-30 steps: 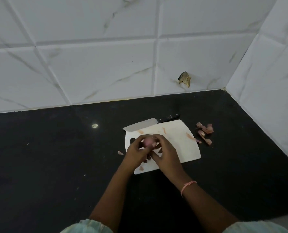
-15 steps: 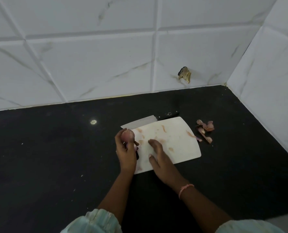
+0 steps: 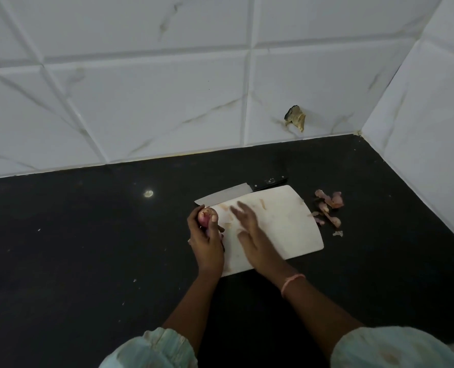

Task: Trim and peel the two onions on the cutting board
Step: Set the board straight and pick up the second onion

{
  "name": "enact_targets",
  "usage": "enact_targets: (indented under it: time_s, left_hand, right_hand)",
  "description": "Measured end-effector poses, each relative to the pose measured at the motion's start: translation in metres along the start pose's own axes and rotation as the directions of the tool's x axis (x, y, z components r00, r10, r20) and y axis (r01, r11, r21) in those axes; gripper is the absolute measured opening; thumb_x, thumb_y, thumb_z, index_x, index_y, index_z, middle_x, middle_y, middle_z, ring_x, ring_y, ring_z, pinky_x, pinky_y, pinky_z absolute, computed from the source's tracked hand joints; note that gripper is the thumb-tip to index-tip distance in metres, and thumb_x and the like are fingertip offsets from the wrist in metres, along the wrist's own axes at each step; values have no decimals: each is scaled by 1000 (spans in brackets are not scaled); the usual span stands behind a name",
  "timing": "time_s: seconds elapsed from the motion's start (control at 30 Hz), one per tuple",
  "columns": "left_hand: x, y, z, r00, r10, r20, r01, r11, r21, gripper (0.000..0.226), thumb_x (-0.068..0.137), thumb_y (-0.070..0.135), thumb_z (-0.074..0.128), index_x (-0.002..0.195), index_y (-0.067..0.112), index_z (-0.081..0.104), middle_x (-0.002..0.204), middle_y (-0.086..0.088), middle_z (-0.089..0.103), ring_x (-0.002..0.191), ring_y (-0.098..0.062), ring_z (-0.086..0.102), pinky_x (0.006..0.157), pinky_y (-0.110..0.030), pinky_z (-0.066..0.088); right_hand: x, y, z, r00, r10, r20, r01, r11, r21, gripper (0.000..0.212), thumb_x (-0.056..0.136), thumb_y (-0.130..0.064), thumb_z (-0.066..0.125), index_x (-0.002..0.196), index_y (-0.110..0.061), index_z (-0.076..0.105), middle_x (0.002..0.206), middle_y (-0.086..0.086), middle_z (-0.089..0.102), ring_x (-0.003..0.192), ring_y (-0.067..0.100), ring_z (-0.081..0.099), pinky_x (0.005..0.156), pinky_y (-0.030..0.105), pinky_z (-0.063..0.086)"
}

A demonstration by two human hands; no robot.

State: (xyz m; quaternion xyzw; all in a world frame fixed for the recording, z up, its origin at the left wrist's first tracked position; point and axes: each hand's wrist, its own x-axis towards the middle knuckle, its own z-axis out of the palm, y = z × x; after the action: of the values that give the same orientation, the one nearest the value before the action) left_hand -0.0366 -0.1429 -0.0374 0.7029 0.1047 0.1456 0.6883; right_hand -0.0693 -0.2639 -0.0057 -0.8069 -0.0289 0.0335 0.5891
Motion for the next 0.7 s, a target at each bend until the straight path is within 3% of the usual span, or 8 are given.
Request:
enact_targets:
  time_s: [0.07, 0.13, 0.23, 0.33, 0.43, 0.57, 0.63, 0.7]
  left_hand:
    - [0, 0, -2, 1000, 12, 0, -12, 999, 44, 28, 99, 40, 55, 126, 34, 52, 117, 1, 65, 95, -9, 67, 89, -40, 57]
    - [1, 0, -2, 1000, 8, 2, -8, 998, 62, 34, 96, 46, 53, 128, 34, 51, 120, 9, 63, 107, -9, 64, 96, -47, 53]
    - [2, -1, 0, 1000, -10, 18, 9, 1000, 20, 28, 101, 34, 56, 128, 28, 51, 109, -6, 66, 81, -6, 67, 79, -33, 56]
    - [3, -5, 1, 999, 4, 43, -5, 1000, 5, 28, 101, 28, 55, 129, 26, 50, 107, -16, 65, 75, -14, 67, 66, -16, 52]
    - [3, -7, 0, 998, -4, 57, 4, 1000, 14, 31, 101, 31, 55, 131, 27, 49, 114, -14, 62, 86, -17, 67, 67, -13, 51]
    - [4, -10, 1, 998, -16, 64, 15, 1000, 16, 31, 101, 33, 54, 131, 28, 49, 110, -20, 63, 76, -14, 66, 65, -14, 51]
    - [4, -11, 1, 998, -9, 63, 8, 1000, 18, 30, 101, 33, 54, 131, 28, 48, 110, -21, 63, 74, -12, 66, 65, -16, 52]
    - [4, -11, 2, 998, -3, 63, 1, 999, 36, 30, 101, 32, 54, 130, 29, 48, 109, -20, 63, 71, -10, 65, 67, -17, 53]
  right_hand:
    - [9, -1, 25, 995, 66, 73, -80, 974, 211, 53, 105, -13, 34, 149, -37, 18, 139, -25, 45, 127, -11, 42, 96, 6, 39]
    - [22, 0, 37, 984, 177, 34, -176, 909, 376, 46, 105, -18, 32, 145, -39, 23, 132, -17, 53, 120, -2, 52, 88, 12, 47]
    - [44, 8, 17, 921, 374, -108, -183, 663, 726, 31, 105, -21, 31, 134, -30, 35, 123, 10, 55, 104, 18, 61, 84, 27, 52]
    - [47, 23, -40, 839, 473, -268, -19, 518, 855, 24, 104, -26, 37, 125, -21, 47, 118, 17, 58, 100, 26, 62, 89, 36, 51]
    - [39, 35, -97, 719, 550, -426, 79, 544, 835, 20, 101, -35, 45, 112, -22, 55, 135, 19, 54, 109, 25, 61, 99, 38, 47]
    - [31, 26, -124, 580, 466, -668, 133, 755, 642, 48, 83, -41, 54, 128, -27, 48, 139, 9, 52, 120, 18, 55, 105, 36, 40]
    - [38, 19, -103, 659, 341, -670, 133, 824, 550, 47, 85, -26, 49, 131, -19, 44, 138, 11, 49, 124, 21, 51, 106, 36, 40]
    - [50, 10, -63, 798, 263, -542, 95, 834, 544, 43, 88, -23, 48, 131, -16, 45, 136, 11, 51, 126, 22, 50, 107, 36, 39]
